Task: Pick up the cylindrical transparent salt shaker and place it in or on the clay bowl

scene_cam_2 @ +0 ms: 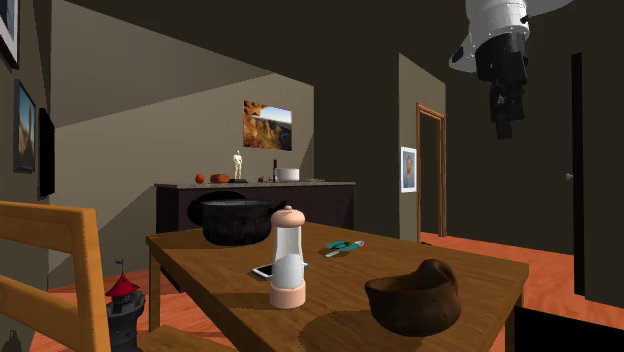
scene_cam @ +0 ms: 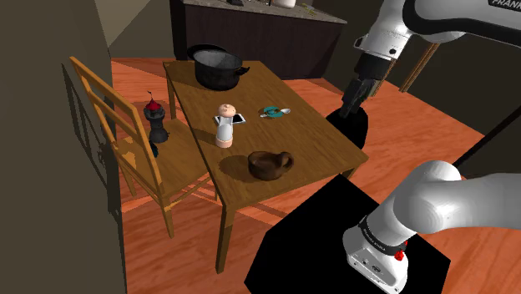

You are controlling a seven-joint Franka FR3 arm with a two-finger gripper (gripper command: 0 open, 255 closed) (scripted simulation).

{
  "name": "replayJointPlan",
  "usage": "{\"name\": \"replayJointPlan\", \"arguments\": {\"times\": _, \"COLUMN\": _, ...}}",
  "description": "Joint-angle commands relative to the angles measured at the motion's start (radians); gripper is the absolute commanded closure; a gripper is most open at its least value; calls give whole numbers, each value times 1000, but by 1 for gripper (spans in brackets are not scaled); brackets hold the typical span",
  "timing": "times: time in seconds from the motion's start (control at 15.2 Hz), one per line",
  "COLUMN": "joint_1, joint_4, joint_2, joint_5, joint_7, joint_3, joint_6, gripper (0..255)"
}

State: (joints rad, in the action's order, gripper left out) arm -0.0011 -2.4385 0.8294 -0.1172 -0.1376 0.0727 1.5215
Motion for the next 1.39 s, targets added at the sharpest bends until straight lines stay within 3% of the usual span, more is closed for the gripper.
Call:
{"name": "replayJointPlan", "arguments": {"times": 0.0, "joint_1": 0, "joint_4": 0, "joint_2": 0, "joint_5": 0, "joint_7": 0, "joint_3": 0, "joint_6": 0, "gripper": 0}}
{"name": "replayJointPlan", "arguments": {"times": 0.66, "joint_1": 26, "joint_4": 163, "joint_2": -361, "joint_5": -10, "joint_7": 176, "joint_3": -163, "joint_6": 214, "gripper": 0}}
{"name": "replayJointPlan", "arguments": {"times": 1.32, "joint_1": 38, "joint_4": 465, "joint_2": -767, "joint_5": 104, "joint_7": 382, "joint_3": -276, "joint_6": 303, "gripper": 0}}
